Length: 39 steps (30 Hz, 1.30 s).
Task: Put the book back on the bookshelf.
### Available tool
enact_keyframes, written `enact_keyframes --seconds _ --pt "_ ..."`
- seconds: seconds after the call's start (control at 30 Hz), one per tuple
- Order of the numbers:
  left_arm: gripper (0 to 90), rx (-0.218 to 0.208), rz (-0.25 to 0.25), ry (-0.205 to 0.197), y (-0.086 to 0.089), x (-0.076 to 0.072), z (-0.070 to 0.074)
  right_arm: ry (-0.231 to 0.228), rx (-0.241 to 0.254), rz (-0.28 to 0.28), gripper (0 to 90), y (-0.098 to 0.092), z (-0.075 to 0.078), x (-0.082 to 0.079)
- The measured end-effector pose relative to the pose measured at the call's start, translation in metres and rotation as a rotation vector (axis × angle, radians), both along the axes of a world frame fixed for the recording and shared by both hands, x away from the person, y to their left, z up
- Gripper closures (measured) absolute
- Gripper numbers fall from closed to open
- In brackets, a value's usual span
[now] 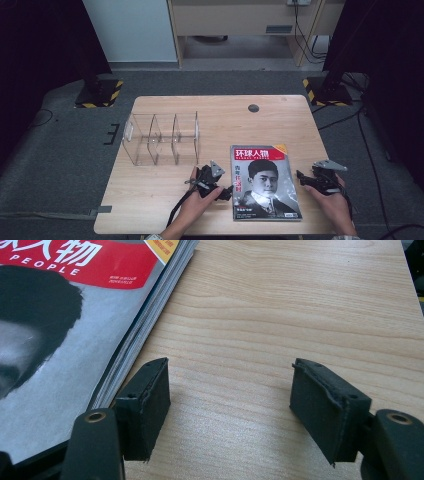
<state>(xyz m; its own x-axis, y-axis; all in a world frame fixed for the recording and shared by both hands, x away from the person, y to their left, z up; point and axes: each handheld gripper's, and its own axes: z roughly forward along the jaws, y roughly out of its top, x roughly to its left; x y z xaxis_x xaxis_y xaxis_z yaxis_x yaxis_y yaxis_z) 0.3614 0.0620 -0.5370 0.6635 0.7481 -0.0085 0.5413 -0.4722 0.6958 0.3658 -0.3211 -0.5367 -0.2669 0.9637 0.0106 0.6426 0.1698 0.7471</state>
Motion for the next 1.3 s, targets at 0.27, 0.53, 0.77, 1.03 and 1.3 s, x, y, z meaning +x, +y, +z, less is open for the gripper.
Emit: enact_keyframes --seconds 0.27,0.53,0.77,1.03,1.3 --pt "0.0 0.0 -0.003 0.0 0.0 0.0 0.0 0.004 -0.003 -0.004 28.8 0.001 0.0 0.0" --pt "4.0 -0.059 -0.006 0.007 0.004 0.0 0.004 -0.001 0.007 -0.022 22.9 0.004 0.006 0.0" --pt "5.2 -0.113 -0.051 -0.009 -0.003 -0.005 0.011 -0.023 0.055 0.017 15.6 0.016 0.016 -0.002" --pt "5.2 -0.123 -0.089 -0.019 -0.018 -0.016 0.015 0.018 0.067 0.132 11.3 0.034 0.012 0.001" --pt "5.6 -0.111 -0.14 -0.034 -0.033 -0.025 0.013 0.054 0.045 0.193 16.1 0.046 0.005 0.003"
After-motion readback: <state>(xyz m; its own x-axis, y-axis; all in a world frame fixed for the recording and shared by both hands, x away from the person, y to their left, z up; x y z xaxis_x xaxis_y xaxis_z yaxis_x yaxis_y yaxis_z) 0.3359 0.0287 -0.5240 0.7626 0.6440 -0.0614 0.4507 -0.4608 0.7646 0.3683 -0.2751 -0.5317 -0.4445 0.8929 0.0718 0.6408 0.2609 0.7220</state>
